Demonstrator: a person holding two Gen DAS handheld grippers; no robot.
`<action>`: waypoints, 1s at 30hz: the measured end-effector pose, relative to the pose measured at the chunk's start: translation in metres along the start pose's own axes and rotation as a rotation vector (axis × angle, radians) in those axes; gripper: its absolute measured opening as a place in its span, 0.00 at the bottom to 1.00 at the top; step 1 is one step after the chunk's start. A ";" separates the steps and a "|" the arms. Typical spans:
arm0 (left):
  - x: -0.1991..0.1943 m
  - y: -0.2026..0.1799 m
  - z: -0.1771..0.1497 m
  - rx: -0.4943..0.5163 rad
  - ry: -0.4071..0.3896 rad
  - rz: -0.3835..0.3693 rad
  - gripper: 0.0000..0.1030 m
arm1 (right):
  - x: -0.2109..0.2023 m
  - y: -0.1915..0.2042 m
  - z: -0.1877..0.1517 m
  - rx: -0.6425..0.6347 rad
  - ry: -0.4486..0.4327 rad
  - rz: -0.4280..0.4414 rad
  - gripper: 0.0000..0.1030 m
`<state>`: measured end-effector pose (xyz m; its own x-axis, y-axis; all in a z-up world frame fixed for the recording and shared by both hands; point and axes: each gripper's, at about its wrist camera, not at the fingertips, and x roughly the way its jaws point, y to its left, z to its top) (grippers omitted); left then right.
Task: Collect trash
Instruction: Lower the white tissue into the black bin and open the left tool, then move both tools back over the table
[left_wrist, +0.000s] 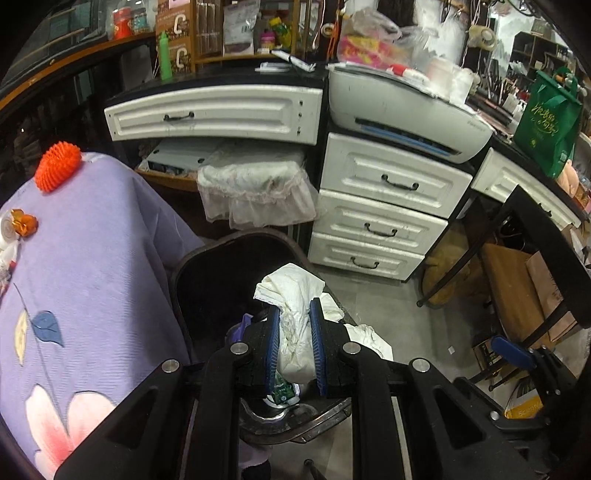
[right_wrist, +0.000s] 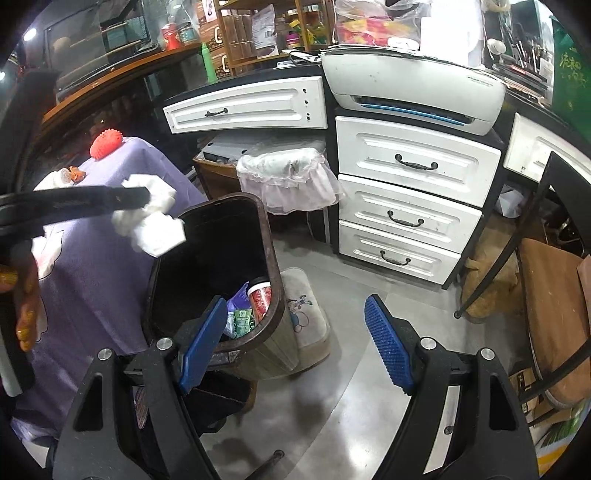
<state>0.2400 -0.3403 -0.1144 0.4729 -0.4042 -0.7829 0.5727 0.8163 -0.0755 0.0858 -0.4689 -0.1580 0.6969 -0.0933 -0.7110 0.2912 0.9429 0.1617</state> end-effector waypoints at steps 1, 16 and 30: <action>0.002 -0.001 0.000 0.000 0.005 -0.002 0.16 | 0.000 -0.001 -0.001 0.003 0.001 0.000 0.74; -0.032 -0.005 -0.004 -0.025 -0.096 -0.100 0.78 | 0.001 -0.005 -0.002 0.023 0.002 0.016 0.74; -0.102 0.051 -0.035 -0.079 -0.207 -0.053 0.89 | -0.014 0.052 0.014 -0.087 -0.048 0.149 0.74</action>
<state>0.1978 -0.2431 -0.0598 0.5757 -0.5165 -0.6339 0.5498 0.8183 -0.1675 0.1002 -0.4230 -0.1303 0.7591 0.0362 -0.6500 0.1260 0.9714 0.2013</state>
